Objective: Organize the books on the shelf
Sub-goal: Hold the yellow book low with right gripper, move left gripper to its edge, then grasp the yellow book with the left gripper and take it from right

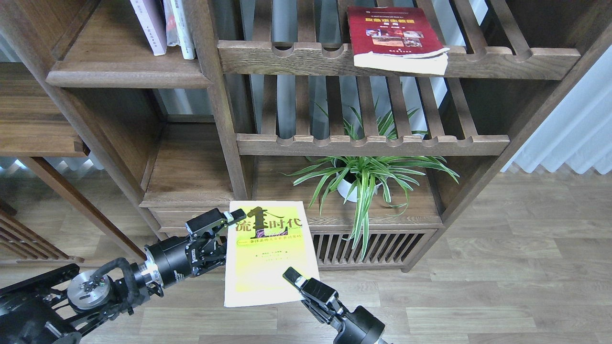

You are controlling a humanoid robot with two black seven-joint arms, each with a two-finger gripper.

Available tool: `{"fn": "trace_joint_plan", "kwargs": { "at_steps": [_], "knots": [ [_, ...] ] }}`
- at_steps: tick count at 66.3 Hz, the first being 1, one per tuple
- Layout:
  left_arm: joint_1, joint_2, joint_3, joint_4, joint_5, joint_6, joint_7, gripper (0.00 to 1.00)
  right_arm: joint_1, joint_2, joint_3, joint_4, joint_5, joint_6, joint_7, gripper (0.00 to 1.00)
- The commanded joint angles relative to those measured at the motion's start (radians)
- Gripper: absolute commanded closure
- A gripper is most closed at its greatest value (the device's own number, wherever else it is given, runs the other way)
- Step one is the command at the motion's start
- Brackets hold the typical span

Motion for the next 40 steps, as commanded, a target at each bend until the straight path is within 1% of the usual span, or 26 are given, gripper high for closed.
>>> {"fn": "trace_joint_plan", "kwargs": {
  "at_steps": [1, 2, 3, 4, 5, 6, 7, 9, 10, 11, 12, 16, 25, 37, 39, 40],
  "knots": [
    [0.016, -0.006, 0.014, 0.002, 0.0, 0.0, 0.023, 0.23, 0.0, 0.002, -0.004, 0.0, -0.003, 0.0, 0.0, 0.91],
    [0.016, -0.006, 0.014, 0.003, 0.0, 0.0, 0.023, 0.26, 0.0, 0.002, -0.004, 0.0, -0.003, 0.0, 0.0, 0.91],
    [0.02, -0.008, 0.014, 0.003, -0.002, 0.0, 0.021, 0.35, 0.0, 0.002, -0.004, 0.0, -0.006, 0.0, 0.0, 0.91],
    [0.024, -0.008, 0.014, 0.005, -0.003, 0.0, 0.023, 0.39, 0.0, 0.002, -0.004, 0.0, -0.008, 0.0, 0.0, 0.91],
    [0.034, -0.012, 0.008, 0.006, -0.009, 0.0, 0.021, 0.51, -0.001, 0.002, -0.004, 0.0, -0.013, 0.0, 0.0, 0.91],
    [0.039, -0.014, 0.006, 0.008, -0.012, 0.0, 0.021, 0.55, -0.001, 0.002, -0.004, 0.0, -0.014, 0.0, 0.0, 0.91],
    [0.053, -0.015, 0.002, 0.008, -0.025, 0.0, 0.021, 0.69, -0.003, 0.002, -0.004, 0.0, -0.019, 0.0, 0.0, 0.91],
    [0.063, -0.017, -0.003, 0.008, -0.034, 0.0, 0.02, 0.77, -0.003, 0.002, -0.004, 0.0, -0.022, 0.0, 0.0, 0.91],
    [0.074, -0.023, -0.011, 0.006, -0.043, 0.0, 0.018, 0.86, -0.003, 0.002, -0.004, 0.0, -0.025, 0.0, 0.0, 0.9],
    [0.08, -0.026, -0.015, 0.006, -0.046, 0.0, 0.018, 0.9, -0.003, 0.002, -0.004, 0.0, -0.026, 0.0, 0.0, 0.9],
    [0.082, -0.029, -0.02, 0.008, -0.048, 0.0, 0.018, 0.92, -0.003, 0.002, -0.004, 0.0, -0.026, 0.0, 0.0, 0.9],
    [0.105, -0.051, -0.038, 0.012, -0.048, 0.0, 0.02, 0.95, -0.005, 0.004, -0.002, 0.0, -0.028, 0.0, 0.0, 0.9],
    [0.109, -0.065, -0.041, 0.014, -0.046, 0.0, 0.021, 0.99, -0.005, 0.013, 0.001, 0.0, -0.028, 0.0, 0.0, 0.9],
    [0.108, -0.065, -0.041, 0.017, -0.042, 0.0, 0.021, 1.0, -0.005, 0.032, 0.002, 0.0, -0.029, 0.0, 0.002, 0.89],
    [0.108, -0.065, -0.041, 0.02, -0.039, 0.0, 0.02, 1.0, -0.005, 0.035, 0.002, 0.0, -0.031, 0.0, 0.002, 0.86],
    [0.108, -0.065, -0.043, 0.02, -0.035, 0.0, 0.017, 1.0, -0.003, 0.038, 0.002, 0.0, -0.031, 0.0, 0.002, 0.81]
  ]
}}
